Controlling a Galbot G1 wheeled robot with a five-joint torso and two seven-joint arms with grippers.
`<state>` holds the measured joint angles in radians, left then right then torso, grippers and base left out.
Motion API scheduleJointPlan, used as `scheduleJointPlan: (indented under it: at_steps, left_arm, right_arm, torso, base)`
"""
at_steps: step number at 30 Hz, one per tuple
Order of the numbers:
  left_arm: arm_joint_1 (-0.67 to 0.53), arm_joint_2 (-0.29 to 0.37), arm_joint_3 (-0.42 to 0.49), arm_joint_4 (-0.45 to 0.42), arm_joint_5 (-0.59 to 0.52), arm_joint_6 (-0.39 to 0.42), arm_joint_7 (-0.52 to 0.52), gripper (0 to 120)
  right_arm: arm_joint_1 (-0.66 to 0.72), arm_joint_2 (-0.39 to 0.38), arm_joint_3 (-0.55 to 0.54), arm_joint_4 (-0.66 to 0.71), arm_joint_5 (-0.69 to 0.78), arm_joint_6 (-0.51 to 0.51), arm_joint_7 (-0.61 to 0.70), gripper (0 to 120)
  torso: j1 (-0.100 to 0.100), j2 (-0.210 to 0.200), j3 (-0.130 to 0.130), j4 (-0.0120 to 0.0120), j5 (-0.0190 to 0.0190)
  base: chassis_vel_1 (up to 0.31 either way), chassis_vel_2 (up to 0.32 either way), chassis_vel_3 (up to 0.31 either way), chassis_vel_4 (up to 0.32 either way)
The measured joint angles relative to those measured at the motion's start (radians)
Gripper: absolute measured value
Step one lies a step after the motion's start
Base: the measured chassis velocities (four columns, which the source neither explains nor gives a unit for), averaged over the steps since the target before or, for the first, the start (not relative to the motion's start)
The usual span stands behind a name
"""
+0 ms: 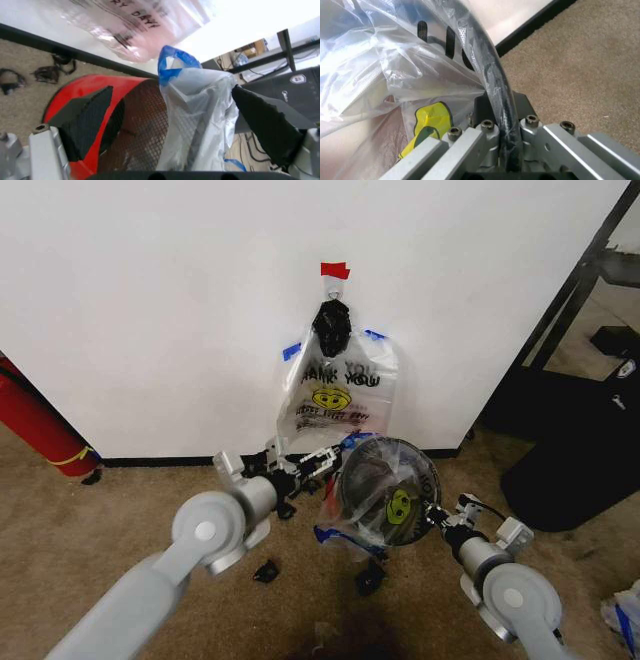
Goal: Pick up the garbage bag from the wall and place it over the trash bin.
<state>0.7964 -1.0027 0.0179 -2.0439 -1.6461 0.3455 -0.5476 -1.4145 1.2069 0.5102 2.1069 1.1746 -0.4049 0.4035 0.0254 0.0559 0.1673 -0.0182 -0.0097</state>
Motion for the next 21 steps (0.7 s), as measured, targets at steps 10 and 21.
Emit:
scheduleJointPlan:
  at_steps: [10,21]
  left_arm:
    - [-0.036,-0.026,0.035,0.065,0.018,-0.019,0.028,75]
    - [-0.034,-0.039,0.045,0.098,0.062,-0.048,0.053,29]
  right_arm:
    - [-0.007,-0.009,0.003,0.015,-0.029,-0.004,-0.005,0]
    - [0.001,-0.009,-0.005,0.011,-0.041,-0.002,-0.006,0]
  torso:
    - [0.000,0.000,0.000,0.0000,0.0000]
    - [0.000,0.000,0.000,0.0001,0.0000]
  base:
    - [0.000,0.000,0.000,0.000]
    - [0.000,0.000,0.000,0.000]
